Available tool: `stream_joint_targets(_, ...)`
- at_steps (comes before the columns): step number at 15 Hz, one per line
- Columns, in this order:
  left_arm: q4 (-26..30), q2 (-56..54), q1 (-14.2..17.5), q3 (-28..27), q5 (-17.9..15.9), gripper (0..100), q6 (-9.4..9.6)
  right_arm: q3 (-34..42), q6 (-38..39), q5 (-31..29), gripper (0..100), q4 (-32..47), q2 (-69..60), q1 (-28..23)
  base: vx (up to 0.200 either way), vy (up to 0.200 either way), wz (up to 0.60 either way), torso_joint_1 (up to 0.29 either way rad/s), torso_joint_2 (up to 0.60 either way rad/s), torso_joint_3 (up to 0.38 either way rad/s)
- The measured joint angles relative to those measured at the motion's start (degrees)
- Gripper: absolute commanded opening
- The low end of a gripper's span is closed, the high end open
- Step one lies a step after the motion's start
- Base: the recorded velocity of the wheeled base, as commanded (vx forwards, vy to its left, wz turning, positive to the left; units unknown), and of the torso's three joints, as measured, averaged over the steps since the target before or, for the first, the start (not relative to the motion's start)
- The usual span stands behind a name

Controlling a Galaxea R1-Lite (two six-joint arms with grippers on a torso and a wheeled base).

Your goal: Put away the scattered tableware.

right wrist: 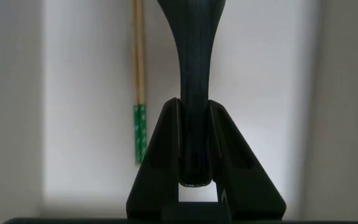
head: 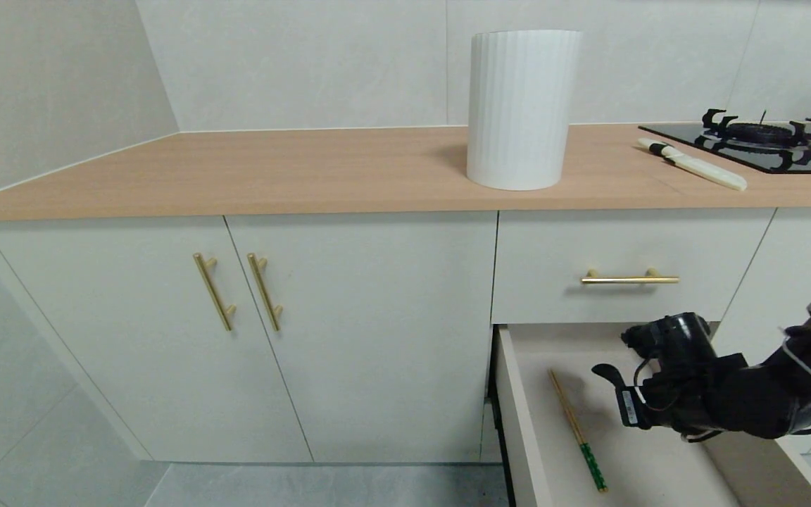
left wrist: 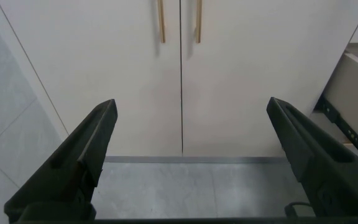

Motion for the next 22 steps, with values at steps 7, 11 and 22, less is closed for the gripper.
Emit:
stream_joint_targets(7,0.0,0.0,0.0,0.0,0.0,100,-0.02,0.5,1.2,-2.7,0,-5.9,10.1,0.4,0.000,0.000,0.00,0.000,0.00,0.000)
stream_joint_targets(11,0.0,0.0,0.0,0.0,0.0,100,0.02,0.5,1.2,-2.8,0,-6.0,12.0,0.4,0.000,0.000,0.00,0.000,0.00,0.000)
stream_joint_targets(22,0.0,0.0,0.0,0.0,0.0,100,0.00,0.4,1.2,-2.7,100,-6.1,12.5,0.4,0.000,0.000,0.00,0.000,0.00,0.000)
